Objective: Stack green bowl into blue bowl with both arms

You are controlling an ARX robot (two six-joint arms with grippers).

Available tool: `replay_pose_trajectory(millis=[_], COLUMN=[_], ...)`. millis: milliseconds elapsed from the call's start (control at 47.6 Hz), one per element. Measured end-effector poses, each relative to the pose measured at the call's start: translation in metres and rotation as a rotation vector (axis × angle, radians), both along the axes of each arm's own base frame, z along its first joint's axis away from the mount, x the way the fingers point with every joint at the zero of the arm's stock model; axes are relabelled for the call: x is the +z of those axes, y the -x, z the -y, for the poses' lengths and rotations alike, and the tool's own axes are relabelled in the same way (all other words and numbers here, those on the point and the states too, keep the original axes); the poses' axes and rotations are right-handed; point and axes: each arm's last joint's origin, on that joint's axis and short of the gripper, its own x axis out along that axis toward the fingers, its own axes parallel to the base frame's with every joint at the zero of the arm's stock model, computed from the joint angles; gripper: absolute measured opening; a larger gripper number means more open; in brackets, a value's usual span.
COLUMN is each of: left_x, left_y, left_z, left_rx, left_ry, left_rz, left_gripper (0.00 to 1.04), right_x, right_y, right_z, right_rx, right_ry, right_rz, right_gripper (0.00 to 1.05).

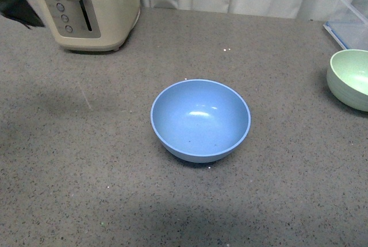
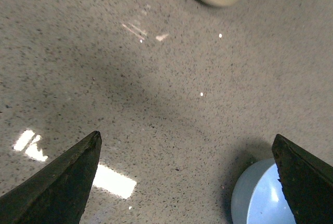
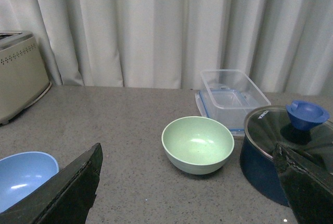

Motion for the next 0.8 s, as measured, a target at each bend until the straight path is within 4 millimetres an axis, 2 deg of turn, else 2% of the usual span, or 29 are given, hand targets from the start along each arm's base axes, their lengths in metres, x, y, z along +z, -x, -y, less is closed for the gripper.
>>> replay_pose_trajectory(millis=[147, 189, 315, 378, 399, 609, 798], left_x=[0.018, 0.016, 0.003, 0.002, 0.004, -0.011, -0.018], left_y=[0.039, 0.044, 0.063, 0.075, 0.081, 0.111, 0.13], left_z=[-0.02, -0.024, -0.029, -0.029, -0.029, -0.029, -0.029], left_rx=[0.04, 0.036, -0.082, -0.108, -0.115, -0.141, -0.144], left_ry=[0.03, -0.017, -0.322, -0.43, -0.467, -0.535, -0.543], left_rz=[0.125, 0.189, 0.595, 0.71, 0.743, 0.747, 0.747], left_gripper=[0.98, 0.95, 0.72, 0.6, 0.53, 0.04, 0.04], right_x=[0.0, 0.0, 0.0, 0.0, 0.0, 0.0, 0.0], right_y=[0.0, 0.0, 0.0, 0.0, 0.0, 0.0, 0.0], right_z=[0.0, 0.0, 0.0, 0.0, 0.0, 0.0, 0.0], right_rx=[0.0, 0.0, 0.0, 0.0, 0.0, 0.0, 0.0], right_ry=[0.0, 0.0, 0.0, 0.0, 0.0, 0.0, 0.0], right_rz=[0.0, 0.0, 0.0, 0.0, 0.0, 0.0, 0.0], right_gripper=[0.96, 0.96, 0.96, 0.96, 0.96, 0.96, 0.96])
